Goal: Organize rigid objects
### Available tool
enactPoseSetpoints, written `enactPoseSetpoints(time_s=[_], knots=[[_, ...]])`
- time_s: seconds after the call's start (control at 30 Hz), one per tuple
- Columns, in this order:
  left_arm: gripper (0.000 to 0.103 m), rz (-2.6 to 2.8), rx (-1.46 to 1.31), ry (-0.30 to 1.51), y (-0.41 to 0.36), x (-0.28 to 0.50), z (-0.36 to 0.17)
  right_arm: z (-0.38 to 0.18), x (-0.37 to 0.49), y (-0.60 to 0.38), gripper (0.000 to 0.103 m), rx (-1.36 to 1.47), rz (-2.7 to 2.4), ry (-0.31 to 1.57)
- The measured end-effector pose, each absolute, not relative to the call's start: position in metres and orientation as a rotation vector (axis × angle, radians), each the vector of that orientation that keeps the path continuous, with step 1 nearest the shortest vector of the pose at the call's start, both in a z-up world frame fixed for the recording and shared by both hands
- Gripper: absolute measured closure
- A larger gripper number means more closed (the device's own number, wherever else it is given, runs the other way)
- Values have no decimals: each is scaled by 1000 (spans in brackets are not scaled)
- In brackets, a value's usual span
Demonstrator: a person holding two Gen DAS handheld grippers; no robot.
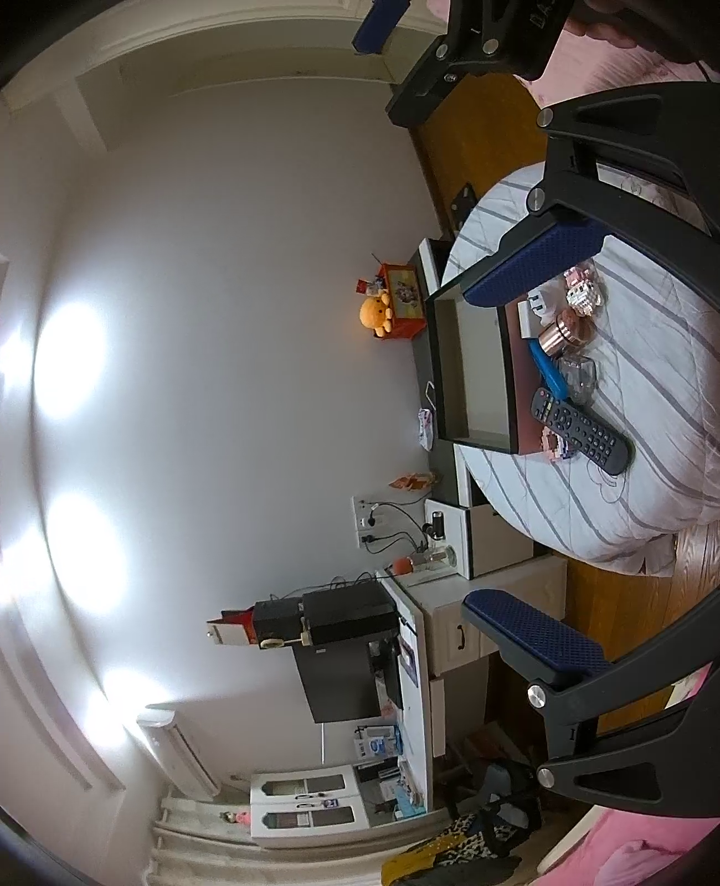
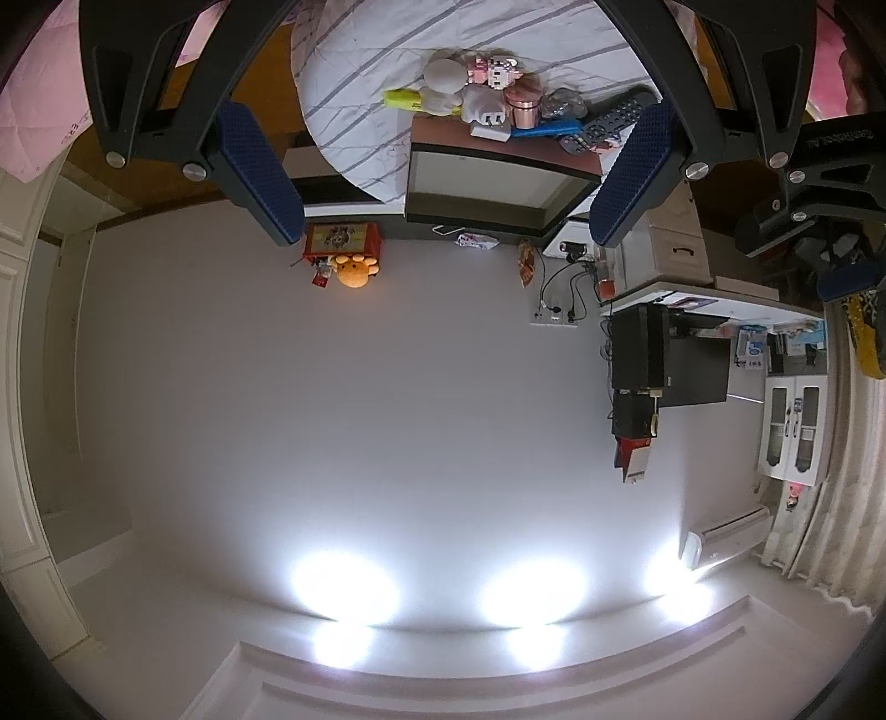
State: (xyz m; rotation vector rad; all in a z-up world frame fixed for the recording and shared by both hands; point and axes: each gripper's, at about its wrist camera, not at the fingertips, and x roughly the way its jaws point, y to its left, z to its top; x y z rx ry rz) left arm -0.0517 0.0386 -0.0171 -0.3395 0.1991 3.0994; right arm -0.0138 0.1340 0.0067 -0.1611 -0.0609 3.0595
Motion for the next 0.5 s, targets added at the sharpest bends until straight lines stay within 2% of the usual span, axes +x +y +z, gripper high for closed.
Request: enactPoseSetpoints(time_s=[0.23, 0.5], knots=[[0, 3048, -478, 207, 42, -90, -39, -13, -43, 147, 0, -241, 3080, -38], [0, 3008, -775, 187, 28, -156, -94, -66, -103, 187, 0, -532, 3052, 112]])
